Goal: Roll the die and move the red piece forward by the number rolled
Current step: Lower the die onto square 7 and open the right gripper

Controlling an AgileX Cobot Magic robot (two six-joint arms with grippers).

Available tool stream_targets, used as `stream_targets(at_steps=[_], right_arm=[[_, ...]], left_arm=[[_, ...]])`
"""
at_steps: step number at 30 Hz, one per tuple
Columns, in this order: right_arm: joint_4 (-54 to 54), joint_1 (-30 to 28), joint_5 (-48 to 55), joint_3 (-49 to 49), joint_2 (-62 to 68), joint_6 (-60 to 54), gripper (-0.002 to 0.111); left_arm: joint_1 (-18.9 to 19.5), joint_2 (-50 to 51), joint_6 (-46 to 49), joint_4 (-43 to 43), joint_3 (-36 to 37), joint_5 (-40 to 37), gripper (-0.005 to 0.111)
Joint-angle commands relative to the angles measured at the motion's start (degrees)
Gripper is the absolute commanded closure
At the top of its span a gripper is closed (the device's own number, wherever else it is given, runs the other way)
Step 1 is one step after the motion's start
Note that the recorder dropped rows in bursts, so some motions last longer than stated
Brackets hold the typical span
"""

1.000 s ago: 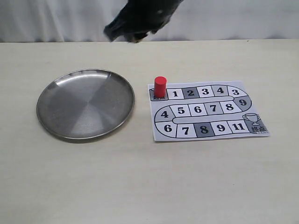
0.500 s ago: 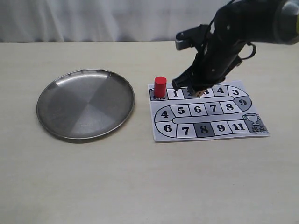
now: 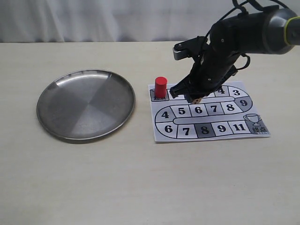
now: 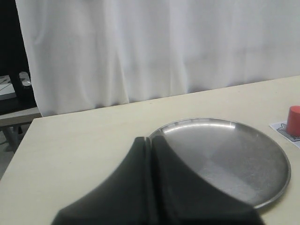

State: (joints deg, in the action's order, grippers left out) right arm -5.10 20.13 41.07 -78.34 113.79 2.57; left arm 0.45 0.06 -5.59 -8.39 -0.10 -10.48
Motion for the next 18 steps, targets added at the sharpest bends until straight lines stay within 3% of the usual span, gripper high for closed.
stream_targets(at_steps=[1, 5, 18], right_arm=[[0.21, -0.29, -0.75, 0.09, -0.01, 0.24, 0.054], [0.21, -0.29, -0.75, 0.09, -0.01, 1.15, 0.045], [0.1, -0.29, -0.75, 0.09, -0.01, 1.25, 0.047]], left_arm=[[-0.48, -0.06, -0.05, 0.13, 0.1, 0.55, 0.107], [-0.48, -0.06, -0.05, 0.13, 0.1, 0.55, 0.107], [-0.48, -0.06, -0.05, 0.13, 0.1, 0.55, 0.107]])
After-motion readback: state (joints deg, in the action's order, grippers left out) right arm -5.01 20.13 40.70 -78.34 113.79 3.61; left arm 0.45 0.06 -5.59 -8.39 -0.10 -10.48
